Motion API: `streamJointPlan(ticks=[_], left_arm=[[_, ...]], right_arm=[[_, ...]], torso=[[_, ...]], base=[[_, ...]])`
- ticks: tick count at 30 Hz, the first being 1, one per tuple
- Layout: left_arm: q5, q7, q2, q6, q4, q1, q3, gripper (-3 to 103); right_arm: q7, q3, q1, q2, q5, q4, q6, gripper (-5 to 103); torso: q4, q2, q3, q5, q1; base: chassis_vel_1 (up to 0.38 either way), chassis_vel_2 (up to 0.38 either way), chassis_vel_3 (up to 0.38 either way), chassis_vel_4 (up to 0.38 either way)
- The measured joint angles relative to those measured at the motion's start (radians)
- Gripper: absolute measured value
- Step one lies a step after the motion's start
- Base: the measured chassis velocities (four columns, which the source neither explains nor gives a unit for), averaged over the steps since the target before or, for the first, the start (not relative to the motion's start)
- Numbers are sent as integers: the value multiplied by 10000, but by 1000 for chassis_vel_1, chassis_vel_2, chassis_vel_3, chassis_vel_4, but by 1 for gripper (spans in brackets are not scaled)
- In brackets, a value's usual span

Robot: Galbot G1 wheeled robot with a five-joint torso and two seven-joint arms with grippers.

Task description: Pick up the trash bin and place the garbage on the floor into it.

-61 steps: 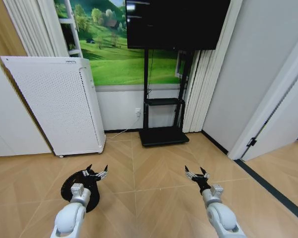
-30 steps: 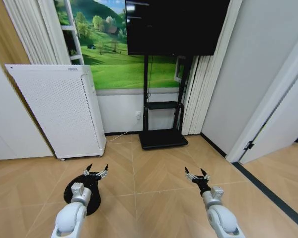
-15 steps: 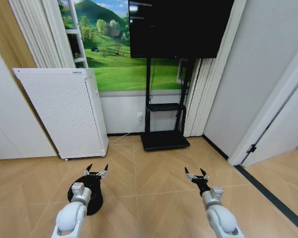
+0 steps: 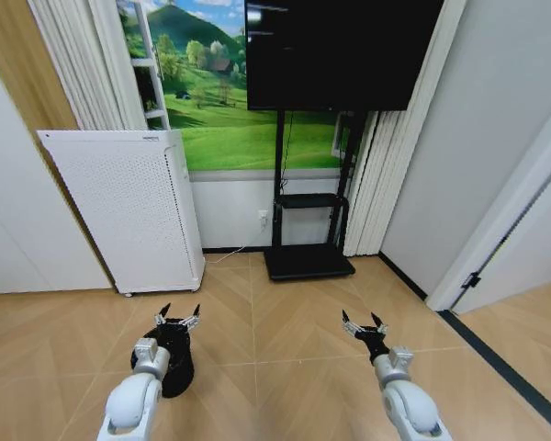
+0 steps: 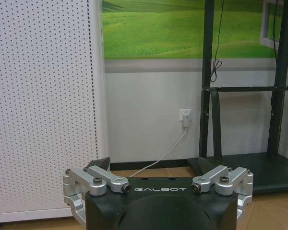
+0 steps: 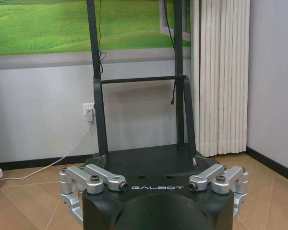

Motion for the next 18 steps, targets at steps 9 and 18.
streamJointPlan(ticks=[9, 18], left_arm=[[46, 8, -21, 125, -102, 52, -6, 100], [85, -20, -20, 30, -94, 64, -84, 100]], right_arm=[[0, -7, 50, -36, 6, -40, -5, 100], [0, -1, -90, 17, -74, -21, 54, 100]], torso=[[0, 405, 250, 0, 154], [0, 758, 478, 0, 278]], base=[[0, 0, 0, 0], [0, 0, 0, 0]])
